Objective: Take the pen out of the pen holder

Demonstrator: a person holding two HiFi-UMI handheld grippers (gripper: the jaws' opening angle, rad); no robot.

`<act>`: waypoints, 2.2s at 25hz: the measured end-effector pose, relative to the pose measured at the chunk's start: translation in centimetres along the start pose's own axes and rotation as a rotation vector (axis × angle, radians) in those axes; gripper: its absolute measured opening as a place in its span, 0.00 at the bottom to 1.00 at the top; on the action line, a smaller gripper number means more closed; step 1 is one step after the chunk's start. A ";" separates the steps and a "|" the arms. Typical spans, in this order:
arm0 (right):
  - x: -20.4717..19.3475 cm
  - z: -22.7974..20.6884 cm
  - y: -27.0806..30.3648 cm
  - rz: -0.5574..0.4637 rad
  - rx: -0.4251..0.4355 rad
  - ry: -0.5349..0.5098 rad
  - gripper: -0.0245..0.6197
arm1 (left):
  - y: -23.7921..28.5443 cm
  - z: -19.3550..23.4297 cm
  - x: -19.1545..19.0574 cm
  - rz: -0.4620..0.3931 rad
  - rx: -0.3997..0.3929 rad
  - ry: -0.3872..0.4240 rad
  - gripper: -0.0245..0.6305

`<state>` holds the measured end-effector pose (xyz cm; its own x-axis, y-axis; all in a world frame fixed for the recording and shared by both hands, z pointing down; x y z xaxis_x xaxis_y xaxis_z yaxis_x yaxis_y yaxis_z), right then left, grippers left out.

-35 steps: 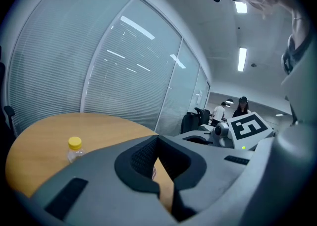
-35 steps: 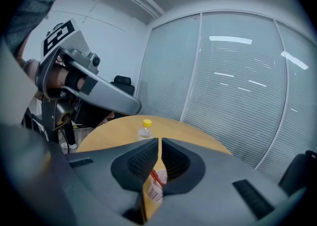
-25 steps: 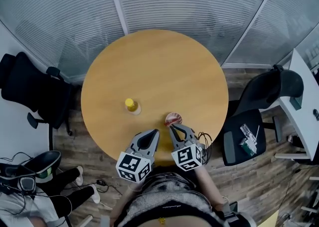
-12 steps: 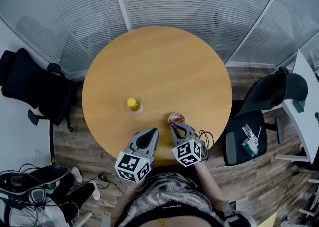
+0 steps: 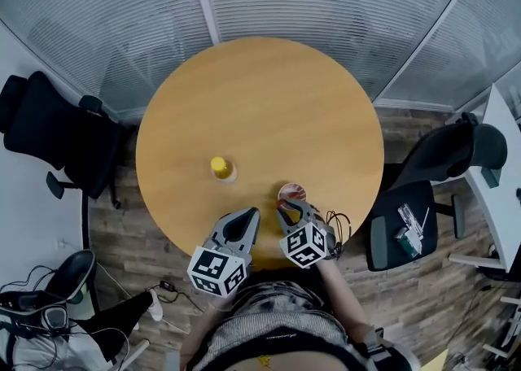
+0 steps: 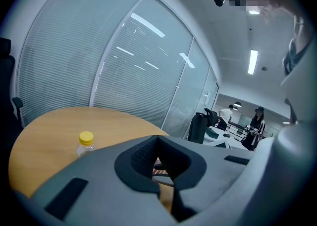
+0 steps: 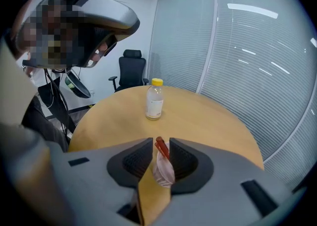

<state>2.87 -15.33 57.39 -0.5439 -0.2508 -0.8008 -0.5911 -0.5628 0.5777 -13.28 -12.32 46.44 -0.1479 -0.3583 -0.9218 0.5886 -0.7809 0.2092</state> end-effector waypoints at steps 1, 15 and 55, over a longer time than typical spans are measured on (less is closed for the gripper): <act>-0.1 0.0 0.3 0.009 0.004 -0.009 0.20 | 0.0 0.0 -0.1 0.001 0.002 -0.001 0.04; -0.6 0.5 3.2 0.076 -0.019 -0.117 0.22 | -0.2 0.5 -0.2 0.004 0.007 -0.014 0.04; -2.7 -2.9 -1.1 -0.094 -0.182 0.183 0.13 | -0.5 -0.9 -0.8 0.013 0.000 0.005 0.04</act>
<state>6.72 -16.32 58.52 -0.3648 -0.3197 -0.8745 -0.5081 -0.7187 0.4747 -12.77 -11.21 46.76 -0.1363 -0.3661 -0.9205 0.5906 -0.7760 0.2212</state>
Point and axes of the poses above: the fingertips, and each gripper's own axes: y forward along the fingers, z to its left, x out of its top, the point moved 10 cm from there along -y, backward along the fingers, and after that the axes turned 9 degrees about -z, right-handed, at the moved point
